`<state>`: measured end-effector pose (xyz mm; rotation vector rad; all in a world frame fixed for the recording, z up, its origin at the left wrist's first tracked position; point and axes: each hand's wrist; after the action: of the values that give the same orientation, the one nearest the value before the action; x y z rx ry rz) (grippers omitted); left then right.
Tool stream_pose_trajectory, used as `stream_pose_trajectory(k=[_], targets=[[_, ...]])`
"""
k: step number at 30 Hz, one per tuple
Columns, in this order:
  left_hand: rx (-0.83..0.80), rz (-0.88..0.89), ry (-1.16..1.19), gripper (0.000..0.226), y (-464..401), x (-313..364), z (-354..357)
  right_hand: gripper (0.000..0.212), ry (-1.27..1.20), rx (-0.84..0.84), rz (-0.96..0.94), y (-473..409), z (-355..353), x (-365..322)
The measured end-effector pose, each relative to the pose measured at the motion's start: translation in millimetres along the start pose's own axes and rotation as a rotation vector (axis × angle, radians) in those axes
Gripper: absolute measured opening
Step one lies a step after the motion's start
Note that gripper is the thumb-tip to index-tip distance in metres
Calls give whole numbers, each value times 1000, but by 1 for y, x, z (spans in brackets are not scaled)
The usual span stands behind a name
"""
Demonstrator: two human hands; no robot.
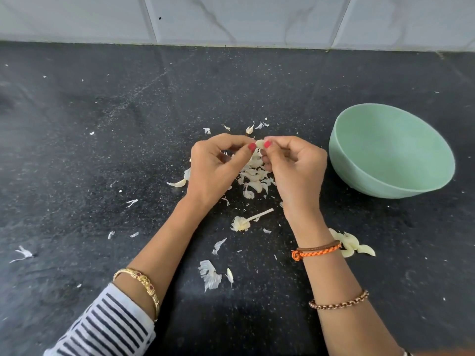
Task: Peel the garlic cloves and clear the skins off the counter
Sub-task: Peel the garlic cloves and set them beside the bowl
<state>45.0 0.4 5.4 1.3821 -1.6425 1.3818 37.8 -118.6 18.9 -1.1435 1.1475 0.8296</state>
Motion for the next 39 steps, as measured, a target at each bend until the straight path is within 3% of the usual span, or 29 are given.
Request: stream_pose_trajectory(k=[7, 17, 22, 29, 34, 37, 39], targets=[[0, -48, -46, 10, -1, 3, -1, 11, 366, -2, -321, 1, 0, 7], [110, 80, -228, 7, 2, -1, 3, 17, 520, -68, -440, 0, 1, 10], [90, -115, 126, 18, -2, 6, 2, 15, 171, -133, -198, -6, -6, 1], [92, -272, 282, 10, -5, 10, 1, 24, -229, -220, 168, -1, 1, -13], [39, -358, 317, 22, -5, 11, 5, 26, -756, -252, 652, -3, 1, -14], [90, -391, 291, 27, -7, 5, 2, 23, -861, -247, 649, -4, -1, -18], [85, -356, 268, 14, -6, 6, 1, 25, -780, -218, 597, -5, -3, -19]])
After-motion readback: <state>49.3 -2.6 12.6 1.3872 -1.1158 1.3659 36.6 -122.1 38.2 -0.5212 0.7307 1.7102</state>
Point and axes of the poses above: each hand's wrist, its own y-axis away from the middle knuckle, its own z-axis out of the palm, x = y × z, and after that the axes turned 9 degrees about -y, right-handed
